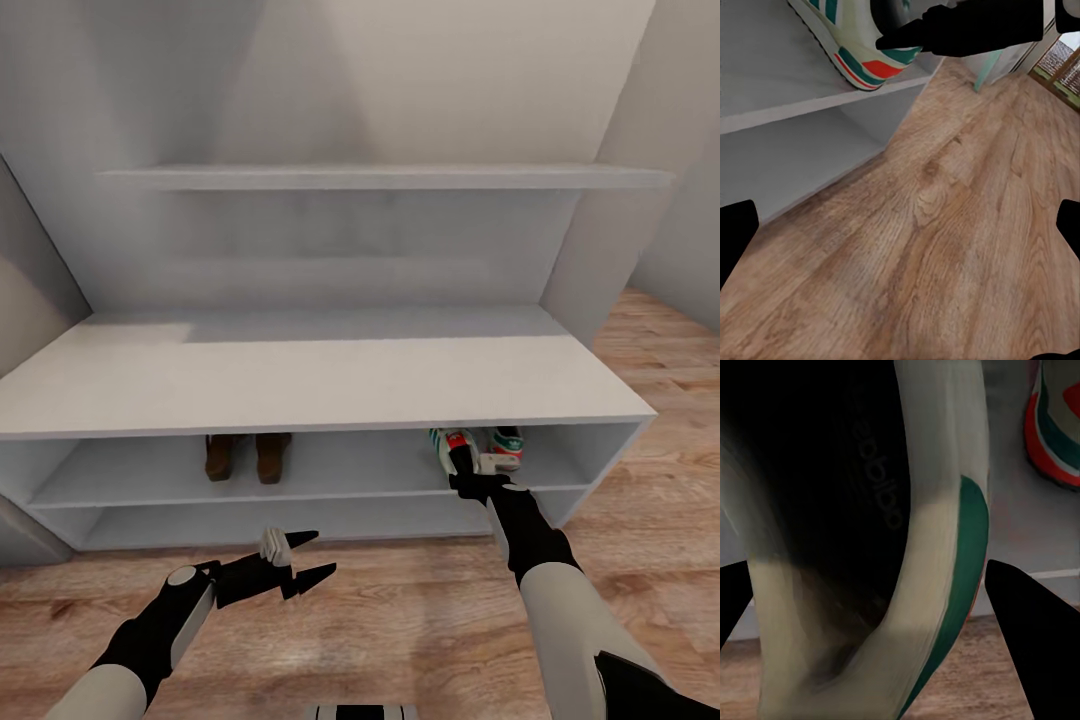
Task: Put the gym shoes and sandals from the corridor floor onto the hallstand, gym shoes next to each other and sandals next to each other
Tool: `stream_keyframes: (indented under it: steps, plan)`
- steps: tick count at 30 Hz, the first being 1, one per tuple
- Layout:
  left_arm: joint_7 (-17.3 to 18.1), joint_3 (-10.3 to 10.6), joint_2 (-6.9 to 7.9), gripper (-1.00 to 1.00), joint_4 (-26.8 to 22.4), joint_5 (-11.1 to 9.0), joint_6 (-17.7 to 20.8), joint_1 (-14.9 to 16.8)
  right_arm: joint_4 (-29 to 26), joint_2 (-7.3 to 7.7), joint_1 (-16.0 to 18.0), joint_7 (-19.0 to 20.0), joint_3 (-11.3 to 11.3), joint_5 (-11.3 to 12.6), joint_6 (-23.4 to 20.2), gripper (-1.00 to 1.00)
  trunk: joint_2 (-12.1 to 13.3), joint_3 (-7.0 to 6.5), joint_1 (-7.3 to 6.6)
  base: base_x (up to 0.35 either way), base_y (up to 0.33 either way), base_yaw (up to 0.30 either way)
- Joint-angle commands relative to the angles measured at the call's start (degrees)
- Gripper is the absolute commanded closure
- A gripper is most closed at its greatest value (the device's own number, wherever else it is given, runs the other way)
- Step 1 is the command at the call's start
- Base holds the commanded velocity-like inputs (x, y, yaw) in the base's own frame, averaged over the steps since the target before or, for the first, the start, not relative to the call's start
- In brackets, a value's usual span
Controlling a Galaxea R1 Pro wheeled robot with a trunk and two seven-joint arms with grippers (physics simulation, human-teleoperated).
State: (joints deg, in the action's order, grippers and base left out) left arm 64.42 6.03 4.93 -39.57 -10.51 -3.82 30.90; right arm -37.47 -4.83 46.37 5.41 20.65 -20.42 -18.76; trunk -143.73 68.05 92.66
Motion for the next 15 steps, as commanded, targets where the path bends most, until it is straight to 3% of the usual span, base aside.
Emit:
stream_keyframes:
  steps: [1,9,15]
  plan:
    - [-0.1,0.4,0.08,-1.00,0.1,-0.4,-0.4,0.0,-0.1,-0.10,0.0,0.6,0.4,-0.6,-0.2,1.00,0.0,0.05,-0.01,0.015,0.000,0.000]
    - [-0.1,0.4,0.08,-1.00,0.1,-0.4,-0.4,0.0,-0.1,-0.10,0.0,0.6,0.4,-0.6,-0.2,1.00,0.0,0.05,-0.01,0.180,-0.028,0.000]
    - [-0.1,0.4,0.08,-1.00,0.1,-0.4,-0.4,0.0,-0.1,-0.09,0.0,0.6,0.4,-0.6,-0.2,1.00,0.0,0.05,-0.01,0.032,-0.011,0.000]
